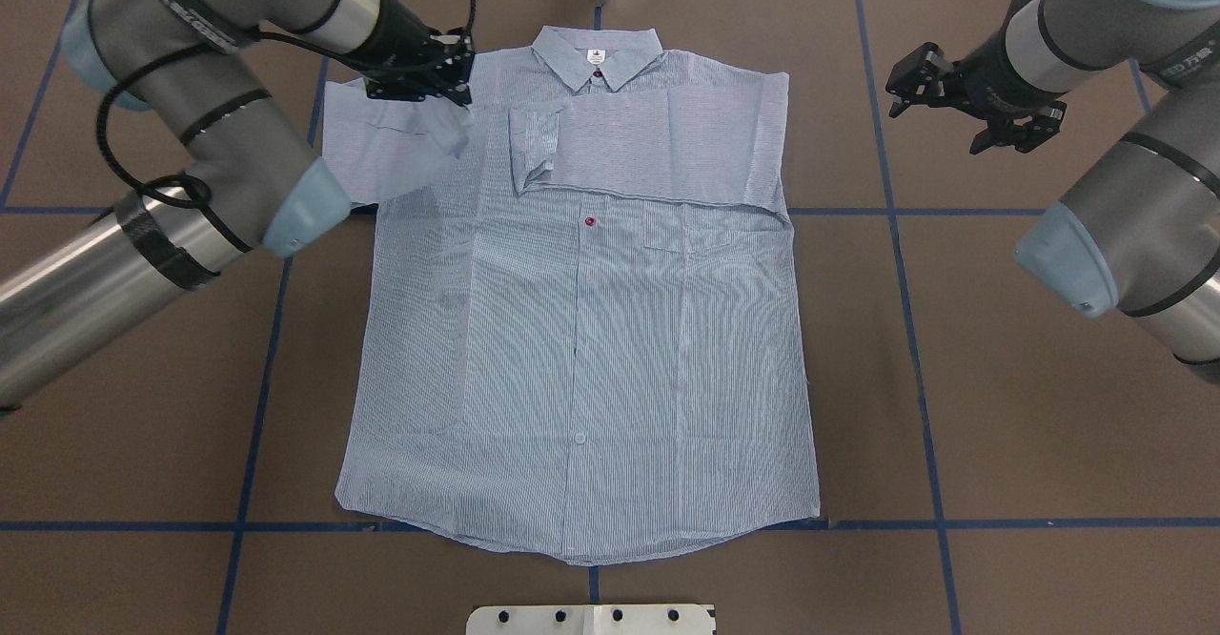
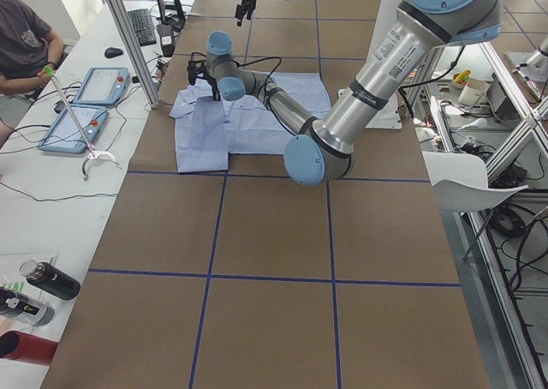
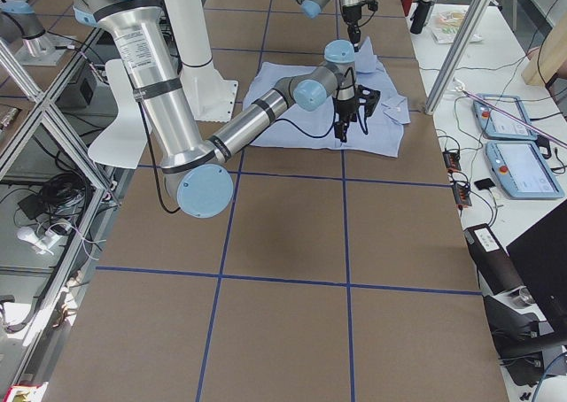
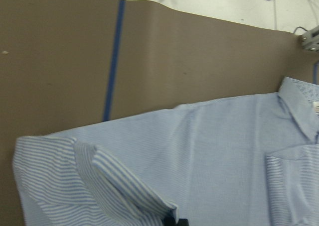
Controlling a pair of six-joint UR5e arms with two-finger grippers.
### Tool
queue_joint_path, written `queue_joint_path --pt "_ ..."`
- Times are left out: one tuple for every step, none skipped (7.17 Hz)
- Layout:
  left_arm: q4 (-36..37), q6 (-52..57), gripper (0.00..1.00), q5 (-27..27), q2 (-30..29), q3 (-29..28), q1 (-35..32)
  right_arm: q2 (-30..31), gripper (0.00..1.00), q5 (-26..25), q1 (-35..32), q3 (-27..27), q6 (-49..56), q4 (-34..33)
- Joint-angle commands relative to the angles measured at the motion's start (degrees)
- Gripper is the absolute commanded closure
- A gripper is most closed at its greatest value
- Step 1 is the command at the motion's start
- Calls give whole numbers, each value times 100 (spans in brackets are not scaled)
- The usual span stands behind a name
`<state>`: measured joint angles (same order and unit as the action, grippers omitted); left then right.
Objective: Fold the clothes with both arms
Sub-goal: 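Carry the held sleeve across the shirt toward the collar with the left gripper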
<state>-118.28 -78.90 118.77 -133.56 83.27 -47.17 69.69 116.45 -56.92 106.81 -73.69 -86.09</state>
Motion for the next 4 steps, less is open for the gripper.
queue_joint_path --pt "-37 -712 100 -530 -520 -205 725 167 0 -8 -56 86 65 4" --pt "-46 -862 100 -592 -983 -694 892 176 0 -8 -56 94 56 4" --pt "-359 -1133 100 -993 -1205 -1055 1085 176 0 -8 -56 138 56 4" --pt "-615 -1223 100 -1136 -1216 -1207 1227 202 0 -8 -56 147 56 4"
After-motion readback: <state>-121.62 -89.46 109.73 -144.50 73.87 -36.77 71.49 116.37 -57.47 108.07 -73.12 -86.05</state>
